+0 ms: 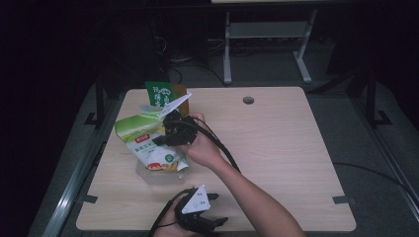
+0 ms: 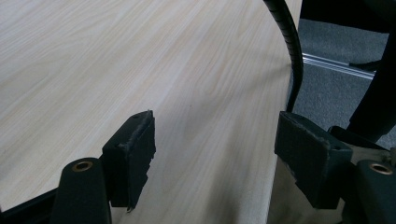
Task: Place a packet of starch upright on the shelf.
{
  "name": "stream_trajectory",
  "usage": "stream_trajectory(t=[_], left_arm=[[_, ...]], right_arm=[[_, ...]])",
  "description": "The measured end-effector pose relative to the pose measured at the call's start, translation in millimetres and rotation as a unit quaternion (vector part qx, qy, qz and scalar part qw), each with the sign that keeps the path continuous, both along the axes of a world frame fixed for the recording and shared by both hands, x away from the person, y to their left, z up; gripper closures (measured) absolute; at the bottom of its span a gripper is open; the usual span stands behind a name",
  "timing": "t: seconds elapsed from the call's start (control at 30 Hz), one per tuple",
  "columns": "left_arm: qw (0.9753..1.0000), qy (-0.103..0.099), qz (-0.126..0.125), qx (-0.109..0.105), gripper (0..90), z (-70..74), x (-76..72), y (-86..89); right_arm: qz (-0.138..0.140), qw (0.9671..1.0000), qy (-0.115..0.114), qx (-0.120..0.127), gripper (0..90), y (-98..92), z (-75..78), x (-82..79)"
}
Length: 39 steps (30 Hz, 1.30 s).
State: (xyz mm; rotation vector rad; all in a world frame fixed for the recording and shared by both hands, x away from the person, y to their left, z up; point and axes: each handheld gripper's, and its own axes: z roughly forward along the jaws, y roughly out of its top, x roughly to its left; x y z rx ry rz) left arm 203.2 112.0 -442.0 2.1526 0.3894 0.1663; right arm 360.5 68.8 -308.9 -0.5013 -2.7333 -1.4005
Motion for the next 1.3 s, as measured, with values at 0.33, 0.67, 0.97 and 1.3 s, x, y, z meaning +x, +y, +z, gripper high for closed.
stream_trajectory(t=[0.33,0.67,0.97,1.3], left_arm=[[1.0,-0.001,-0.003,0.002,29.2,0.2,0.2,-0.5],[0.9999,0.0,-0.01,0.006,30.0,1.0,0.2,-0.4],[0.9999,-0.003,-0.011,0.006,30.0,1.8,-0.7,-0.3],[0.9999,0.001,-0.012,0.003,30.0,1.7,-2.3,-1.9]], right_arm=[[0.001,0.9998,0.018,0.004,90.0,10.2,-17.3,2.3],[-0.006,0.9996,0.028,0.008,90.0,9.6,-42.5,1.4],[0.008,0.9998,0.016,-0.012,84.7,14.0,-43.0,-1.6],[0.01,0.9993,0.004,-0.036,80.7,11.7,-36.2,-7.1]])
